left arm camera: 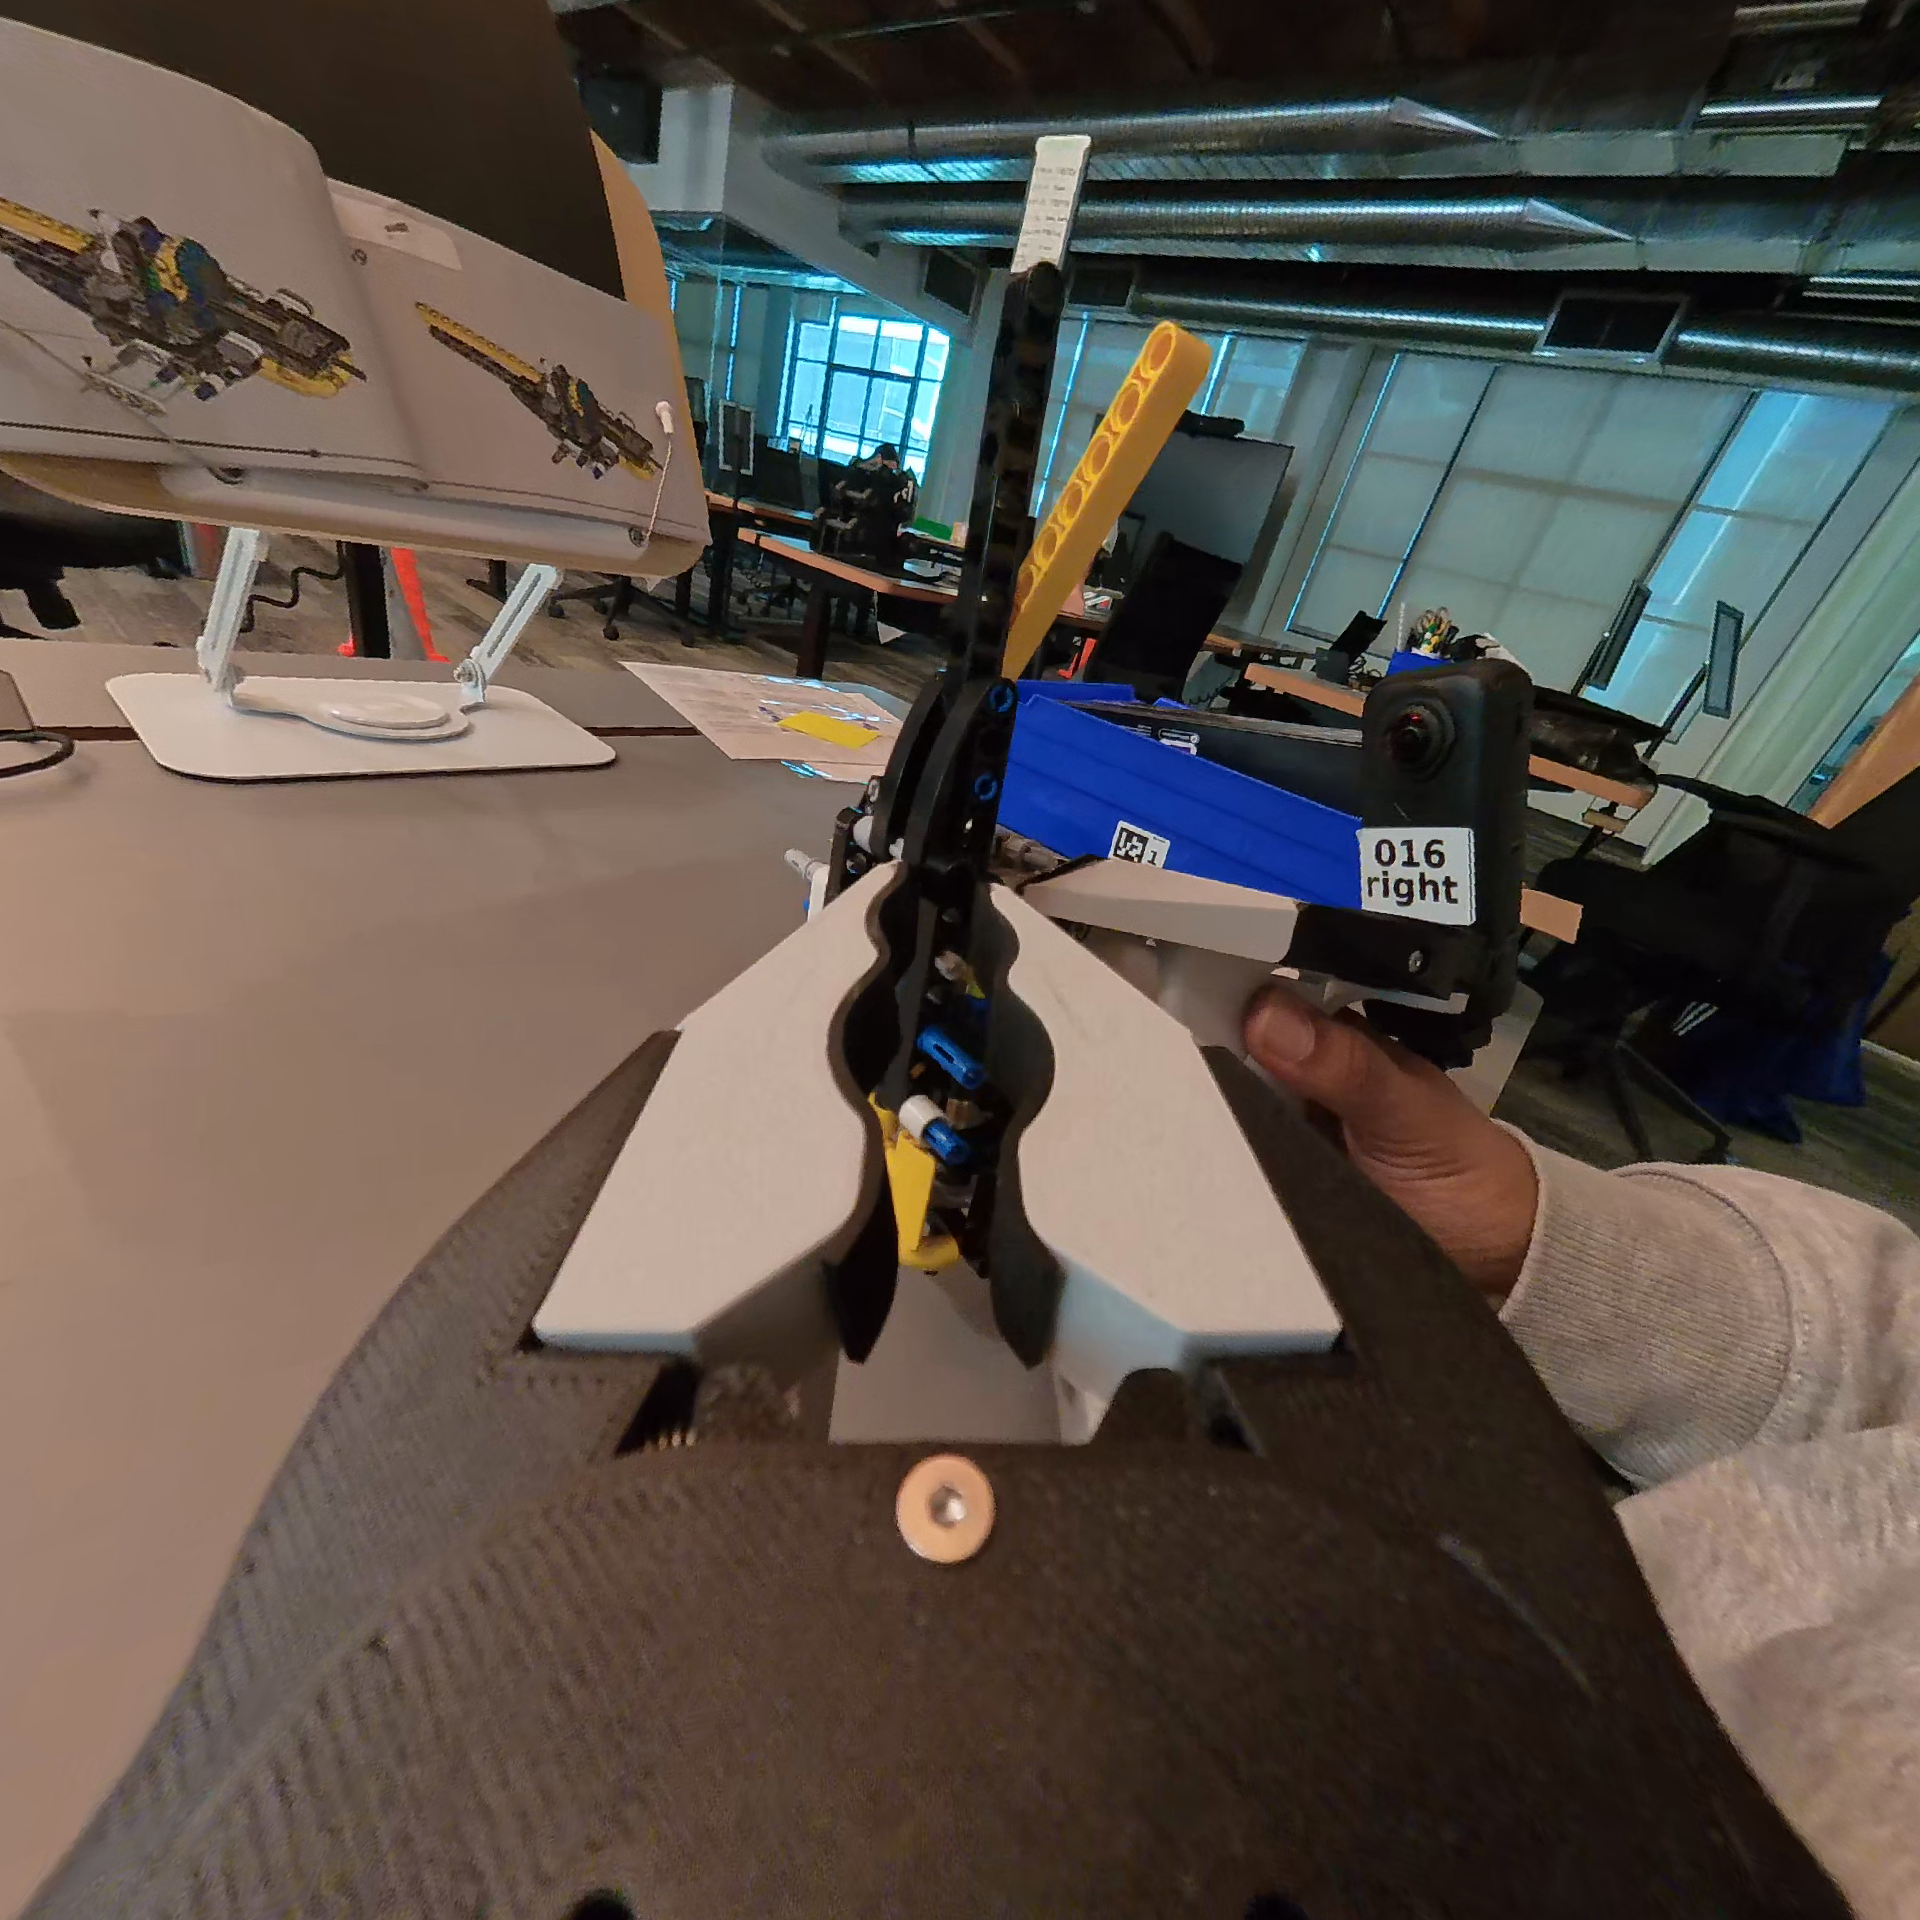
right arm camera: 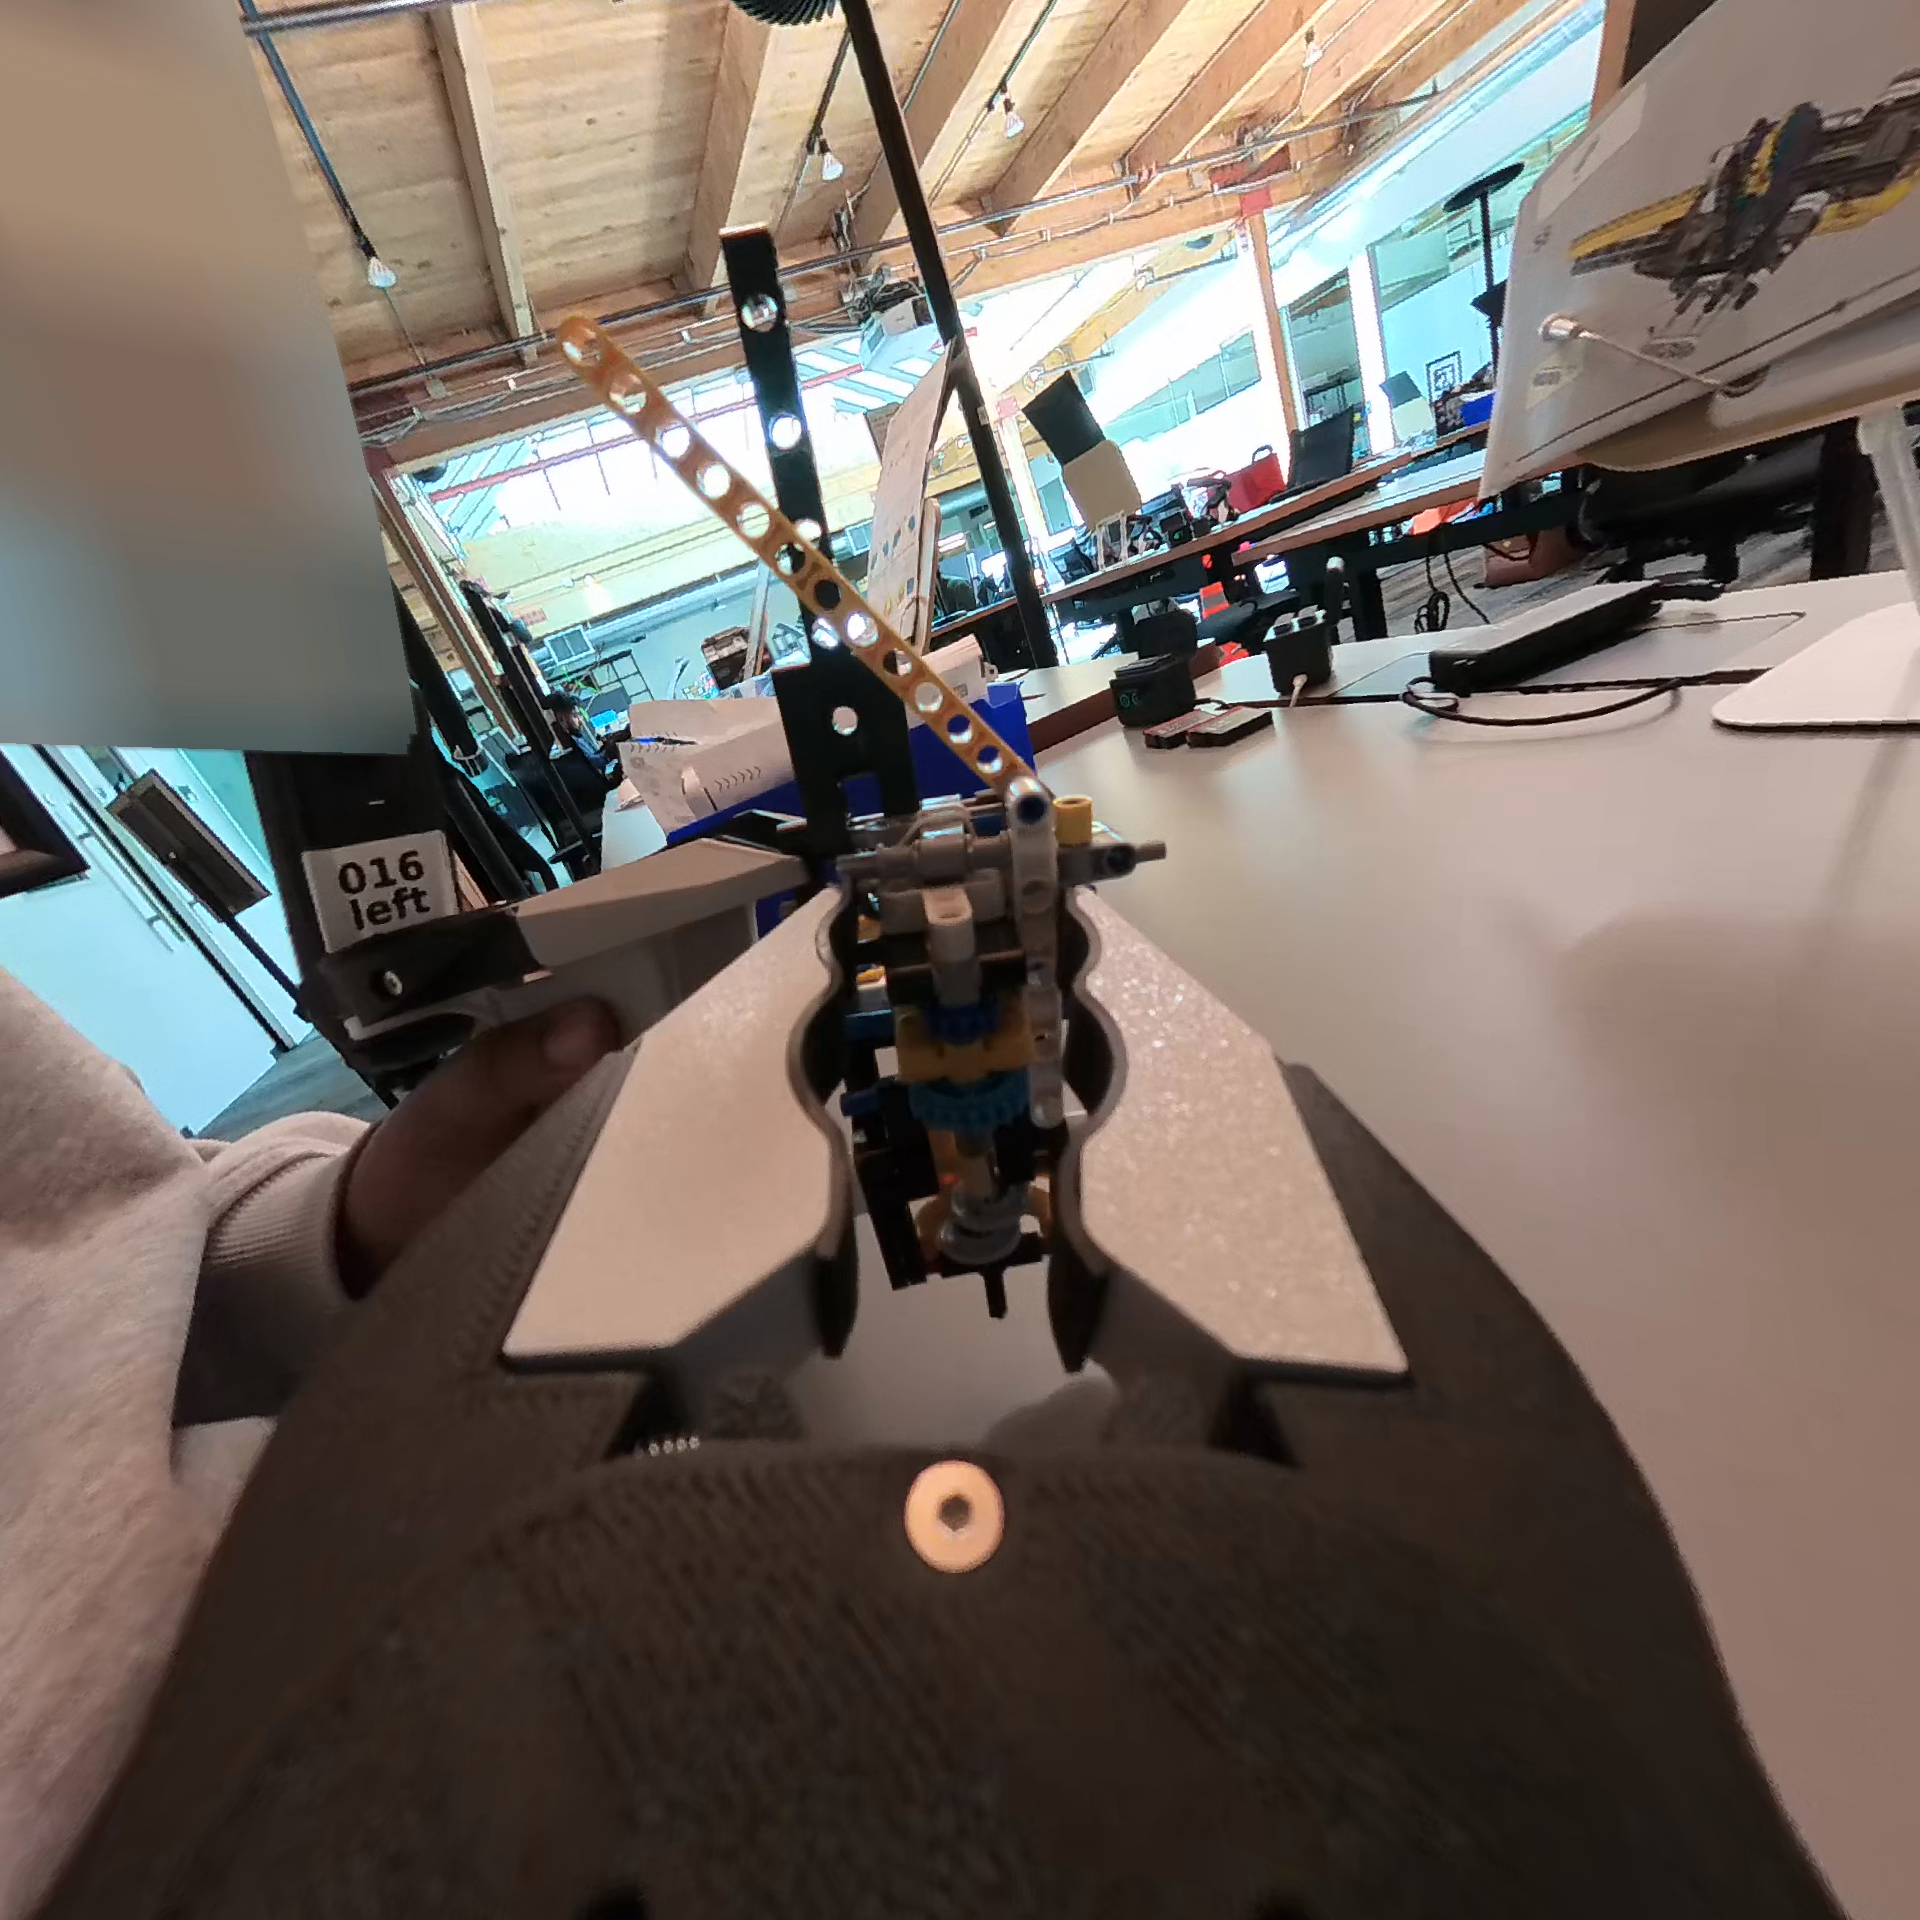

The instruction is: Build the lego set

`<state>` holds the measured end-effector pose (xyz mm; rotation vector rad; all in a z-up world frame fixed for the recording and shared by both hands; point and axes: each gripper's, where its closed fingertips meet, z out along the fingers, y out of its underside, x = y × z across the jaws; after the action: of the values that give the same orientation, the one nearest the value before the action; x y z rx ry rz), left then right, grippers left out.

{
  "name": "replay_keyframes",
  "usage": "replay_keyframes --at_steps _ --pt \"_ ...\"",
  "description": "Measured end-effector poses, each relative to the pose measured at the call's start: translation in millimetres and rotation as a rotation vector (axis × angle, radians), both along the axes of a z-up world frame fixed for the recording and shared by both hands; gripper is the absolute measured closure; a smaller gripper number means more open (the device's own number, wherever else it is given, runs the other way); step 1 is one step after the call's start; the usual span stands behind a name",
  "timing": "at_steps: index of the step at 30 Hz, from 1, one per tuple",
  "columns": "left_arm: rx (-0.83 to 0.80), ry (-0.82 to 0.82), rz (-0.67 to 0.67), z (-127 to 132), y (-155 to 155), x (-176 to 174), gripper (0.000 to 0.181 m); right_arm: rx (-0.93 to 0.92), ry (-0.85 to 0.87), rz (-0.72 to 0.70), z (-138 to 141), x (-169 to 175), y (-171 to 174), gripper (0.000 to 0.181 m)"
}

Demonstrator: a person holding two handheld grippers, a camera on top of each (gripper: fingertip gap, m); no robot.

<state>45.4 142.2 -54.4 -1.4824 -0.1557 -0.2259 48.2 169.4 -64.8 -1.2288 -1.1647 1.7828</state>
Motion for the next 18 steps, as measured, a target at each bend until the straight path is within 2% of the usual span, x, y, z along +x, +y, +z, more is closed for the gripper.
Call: replay_keyframes --at_steps 10,18 --pt "0.000 -0.059 -0.023 -2.0 0.2 -1.7 0.174 0.075 -0.016 -0.002 -2.5 0.6 -2.1 0.145" --pt "-0.032 -0.167 0.001 -12.3 2.2 -13.1 0.174 -0.002 -0.099 0.042 -11.9 -2.5 -1.7 0.146"
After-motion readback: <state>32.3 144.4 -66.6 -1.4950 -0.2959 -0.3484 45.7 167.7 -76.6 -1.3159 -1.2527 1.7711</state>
